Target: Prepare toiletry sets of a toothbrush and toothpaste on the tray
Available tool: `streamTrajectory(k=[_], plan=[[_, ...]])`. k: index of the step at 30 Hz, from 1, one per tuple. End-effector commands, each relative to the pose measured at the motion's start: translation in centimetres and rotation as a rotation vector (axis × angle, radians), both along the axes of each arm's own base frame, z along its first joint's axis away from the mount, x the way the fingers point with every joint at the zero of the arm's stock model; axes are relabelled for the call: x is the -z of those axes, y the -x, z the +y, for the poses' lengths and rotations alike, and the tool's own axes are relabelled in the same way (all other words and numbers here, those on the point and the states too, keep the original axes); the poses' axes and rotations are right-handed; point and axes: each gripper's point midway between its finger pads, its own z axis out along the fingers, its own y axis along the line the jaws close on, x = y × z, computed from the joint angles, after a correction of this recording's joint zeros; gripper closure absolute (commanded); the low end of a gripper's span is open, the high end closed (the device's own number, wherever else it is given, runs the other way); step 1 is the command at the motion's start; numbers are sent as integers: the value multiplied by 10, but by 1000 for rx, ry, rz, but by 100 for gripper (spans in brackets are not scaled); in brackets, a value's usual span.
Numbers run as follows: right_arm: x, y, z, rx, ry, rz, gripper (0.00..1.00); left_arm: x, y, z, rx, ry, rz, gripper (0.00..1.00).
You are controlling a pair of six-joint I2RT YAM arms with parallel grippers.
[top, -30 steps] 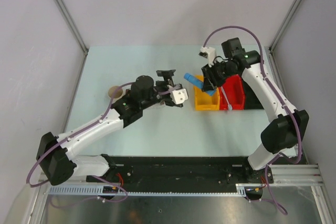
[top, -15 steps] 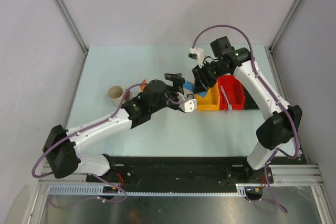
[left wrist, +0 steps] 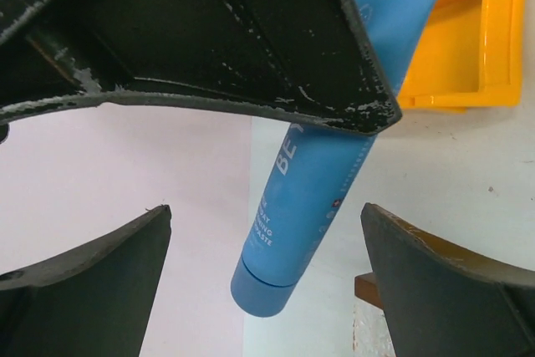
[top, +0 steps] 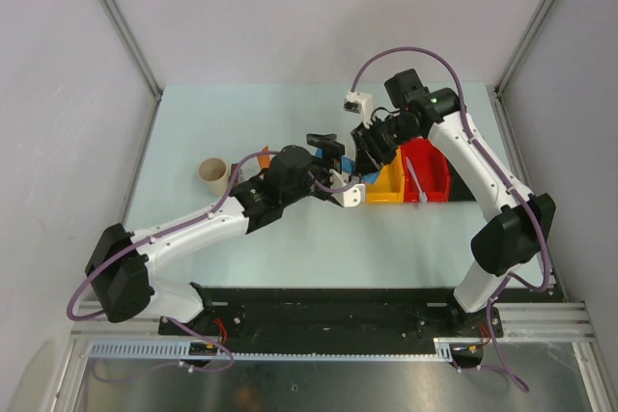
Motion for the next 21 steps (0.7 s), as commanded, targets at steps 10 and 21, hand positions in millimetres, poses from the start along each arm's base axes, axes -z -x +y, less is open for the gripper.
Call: streamTrajectory(k=[10,21], plan=[[-25,22,5,-74,-74,-32,87,-25,-19,1,-18,35,-68,17],[-25,24,4,-75,-71,-36,85,-20,-22,1,-28,47,-37,51]])
